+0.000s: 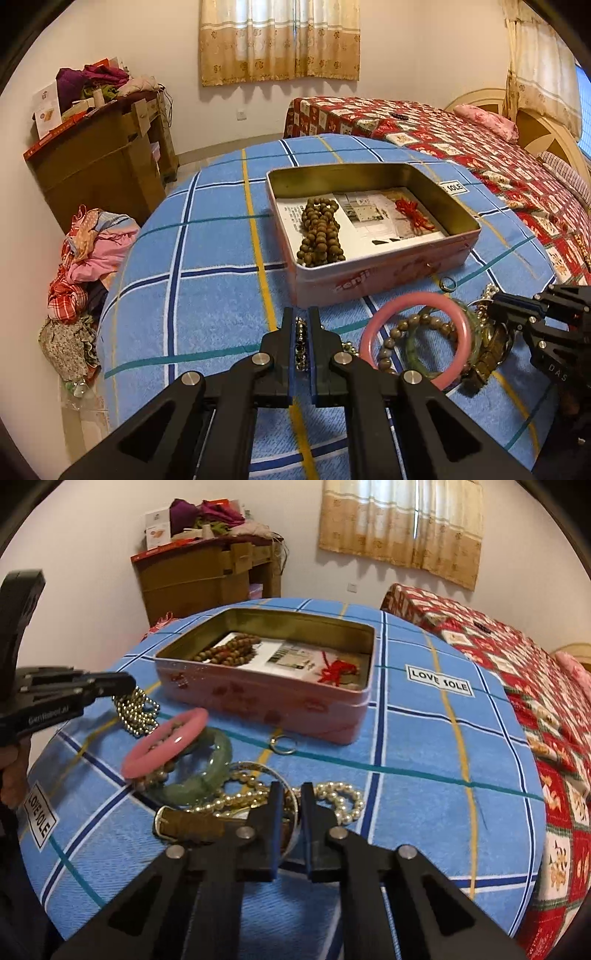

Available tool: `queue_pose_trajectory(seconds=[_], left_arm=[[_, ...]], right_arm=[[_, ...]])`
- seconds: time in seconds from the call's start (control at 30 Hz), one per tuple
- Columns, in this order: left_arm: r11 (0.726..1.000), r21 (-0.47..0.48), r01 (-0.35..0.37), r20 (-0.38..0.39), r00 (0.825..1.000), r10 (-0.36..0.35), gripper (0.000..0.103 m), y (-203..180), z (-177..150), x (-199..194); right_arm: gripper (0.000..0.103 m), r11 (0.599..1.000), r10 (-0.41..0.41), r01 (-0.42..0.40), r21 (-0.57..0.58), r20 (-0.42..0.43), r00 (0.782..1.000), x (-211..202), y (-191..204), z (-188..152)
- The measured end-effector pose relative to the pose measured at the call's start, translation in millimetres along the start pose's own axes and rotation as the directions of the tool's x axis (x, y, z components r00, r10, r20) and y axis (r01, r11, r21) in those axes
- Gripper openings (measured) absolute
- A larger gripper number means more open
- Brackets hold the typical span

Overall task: Organize jewelry
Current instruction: 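Lift the silver chain with the left tool while the right tool grasps the silver hoop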

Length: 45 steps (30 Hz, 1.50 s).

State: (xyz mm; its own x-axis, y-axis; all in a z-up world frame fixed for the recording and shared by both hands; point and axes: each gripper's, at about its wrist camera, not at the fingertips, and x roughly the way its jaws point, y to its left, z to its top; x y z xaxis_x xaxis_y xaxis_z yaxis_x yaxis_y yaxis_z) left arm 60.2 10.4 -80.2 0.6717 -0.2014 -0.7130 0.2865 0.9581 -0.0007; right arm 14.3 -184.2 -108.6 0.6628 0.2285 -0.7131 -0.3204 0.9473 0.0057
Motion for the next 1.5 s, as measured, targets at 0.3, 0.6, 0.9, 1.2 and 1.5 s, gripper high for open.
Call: queue_pose_trajectory(seconds=[0.3, 0.6, 0.9, 1.2, 1.5], left_arm=[[1.0, -0.006, -0.008, 0.029, 1.0, 0.008, 0.004, 4, 7, -14], [1.0, -0.005, -0.012, 0.038, 0.999, 0.013, 0.004, 7, 11, -20], [1.0, 0.001, -0.011, 0.073, 0.997, 0.011, 0.004, 8, 20, -35], [1.0, 0.016, -0.022, 0.092, 0.996, 0.021, 0.004, 7, 30, -39], [0.998, 0.044, -0.04, 0.125, 0.992, 0.035, 0.004, 4, 50, -40]], right_arm=[[0.008, 1.0, 0.017, -0.018, 0.023, 0.069, 0.997, -16, 1, 5], [0.008, 0.998, 0.039, -0.044, 0.039, 0.122, 0.992, -33, -2, 17], [0.008, 0.997, 0.038, -0.048, 0.057, 0.159, 0.987, -47, -8, 25], [0.008, 0.996, 0.028, -0.044, 0.084, 0.187, 0.982, -55, -18, 34], [0.008, 0.997, -0.003, -0.012, 0.072, 0.203, 0.979, -49, -27, 56]])
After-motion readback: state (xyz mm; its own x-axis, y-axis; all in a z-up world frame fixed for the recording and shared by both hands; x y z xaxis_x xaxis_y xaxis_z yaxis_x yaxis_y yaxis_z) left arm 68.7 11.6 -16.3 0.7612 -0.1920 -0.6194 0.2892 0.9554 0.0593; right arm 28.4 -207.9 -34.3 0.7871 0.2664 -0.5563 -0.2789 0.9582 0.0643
